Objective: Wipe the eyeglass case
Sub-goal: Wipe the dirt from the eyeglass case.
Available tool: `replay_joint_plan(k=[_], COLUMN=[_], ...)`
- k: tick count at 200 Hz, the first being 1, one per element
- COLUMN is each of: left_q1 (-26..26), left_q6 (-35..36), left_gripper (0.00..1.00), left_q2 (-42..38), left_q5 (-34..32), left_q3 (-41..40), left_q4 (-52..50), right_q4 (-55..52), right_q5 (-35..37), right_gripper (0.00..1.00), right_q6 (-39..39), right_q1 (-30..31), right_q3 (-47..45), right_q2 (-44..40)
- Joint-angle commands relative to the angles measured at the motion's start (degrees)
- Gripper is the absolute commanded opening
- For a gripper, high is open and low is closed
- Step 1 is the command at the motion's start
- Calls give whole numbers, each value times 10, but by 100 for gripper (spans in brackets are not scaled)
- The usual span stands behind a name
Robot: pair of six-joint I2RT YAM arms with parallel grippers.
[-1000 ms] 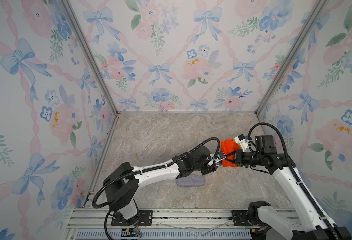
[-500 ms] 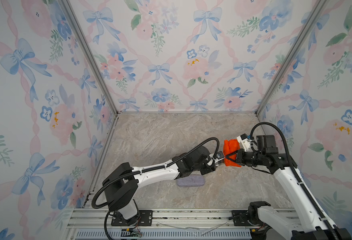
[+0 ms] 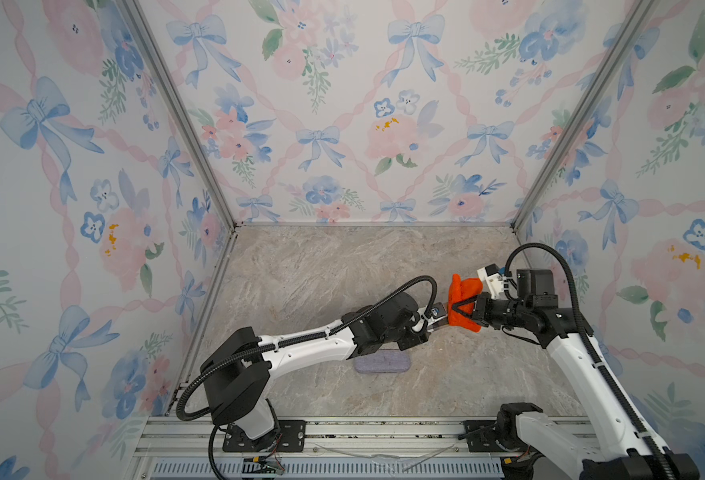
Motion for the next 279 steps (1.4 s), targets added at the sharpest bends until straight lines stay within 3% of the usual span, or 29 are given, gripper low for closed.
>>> replay_joint_plan(k=[1, 44, 76, 103, 124, 139, 170, 185, 234, 279], left_q1=[-18, -69, -99, -105, -103, -103, -102, -104, -107, -103], left_q6=[65, 256, 347, 374, 372, 369, 371, 370, 369, 379], left_gripper=[34, 32, 31, 32, 33, 33, 33, 33, 33, 33], left_q2=[-36, -21, -29, -23, -19, -24, -31, -34, -43, -37], left_q5=[-67, -281, -328, -337, -338, -329, -328, -328, -323, -336], left_q3=[20, -17, -51, -46, -43, -45, -46, -47, -51, -59], left_q4=[19, 116, 218, 236, 244, 246, 246, 245, 258, 277], right_q4=[-62, -35, 4, 51, 82, 61, 12, 1, 78, 89], right_q5=[37, 6, 4, 23, 13, 17, -17, -28, -16, -47], right_gripper=[0, 0, 0, 0, 0, 0, 0, 0, 0, 0], right_q6=[-32, 33, 80, 109, 119, 102, 58, 47, 93, 115], right_q1=[-43, -30, 52, 130, 144, 124, 15, 4, 130, 161], right_q3=[73, 180, 200, 155, 90, 49, 4, 8, 49, 55], right_q2=[-21, 1, 23, 35, 30, 22, -8, -7, 56, 83])
